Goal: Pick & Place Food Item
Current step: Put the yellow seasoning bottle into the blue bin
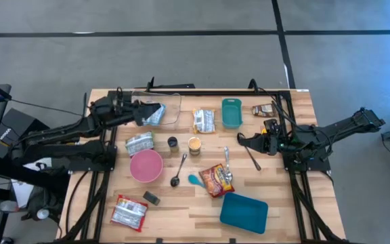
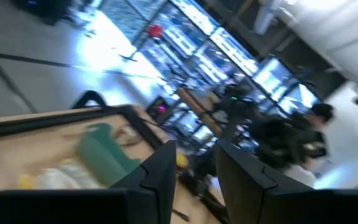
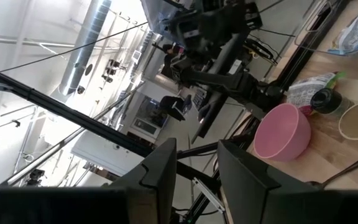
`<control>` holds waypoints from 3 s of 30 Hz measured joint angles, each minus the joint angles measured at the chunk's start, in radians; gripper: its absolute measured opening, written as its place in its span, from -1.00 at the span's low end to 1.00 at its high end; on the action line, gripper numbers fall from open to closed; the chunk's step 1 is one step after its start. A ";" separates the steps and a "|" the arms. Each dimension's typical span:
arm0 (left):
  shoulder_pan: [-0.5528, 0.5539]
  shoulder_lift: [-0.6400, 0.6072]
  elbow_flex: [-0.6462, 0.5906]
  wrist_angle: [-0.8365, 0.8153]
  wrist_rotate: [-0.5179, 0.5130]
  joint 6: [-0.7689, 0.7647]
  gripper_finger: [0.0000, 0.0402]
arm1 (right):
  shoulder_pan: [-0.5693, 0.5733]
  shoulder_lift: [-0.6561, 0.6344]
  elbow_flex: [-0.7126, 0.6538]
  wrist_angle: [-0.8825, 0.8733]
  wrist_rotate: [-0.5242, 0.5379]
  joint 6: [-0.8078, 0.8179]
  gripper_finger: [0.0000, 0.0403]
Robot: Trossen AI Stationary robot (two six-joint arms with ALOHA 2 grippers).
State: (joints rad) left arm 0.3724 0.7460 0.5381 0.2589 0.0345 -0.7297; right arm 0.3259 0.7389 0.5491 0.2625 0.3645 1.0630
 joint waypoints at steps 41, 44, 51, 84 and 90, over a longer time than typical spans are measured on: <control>-0.226 0.000 0.000 0.041 -0.004 0.075 -0.47 | -0.278 -0.002 0.064 -0.318 -0.208 0.002 -0.55; -0.226 0.000 0.000 0.041 -0.004 0.075 -0.47 | -0.297 -0.001 0.138 -0.508 -0.211 -0.002 -0.58; -0.226 0.002 0.000 0.040 -0.005 0.075 -0.47 | -0.349 0.000 0.302 -0.899 -0.209 -0.032 -0.66; -0.225 0.002 0.000 0.041 -0.028 0.075 -0.47 | -0.855 0.293 0.413 -1.523 -0.337 -0.286 -0.68; -0.225 0.002 0.000 0.041 -0.028 0.075 -0.47 | -0.867 0.351 0.413 -1.540 -0.342 -0.339 -0.68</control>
State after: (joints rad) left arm 0.1471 0.7475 0.5385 0.3000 0.0067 -0.6544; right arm -0.5407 1.0901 0.9623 -1.2775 0.0223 0.7240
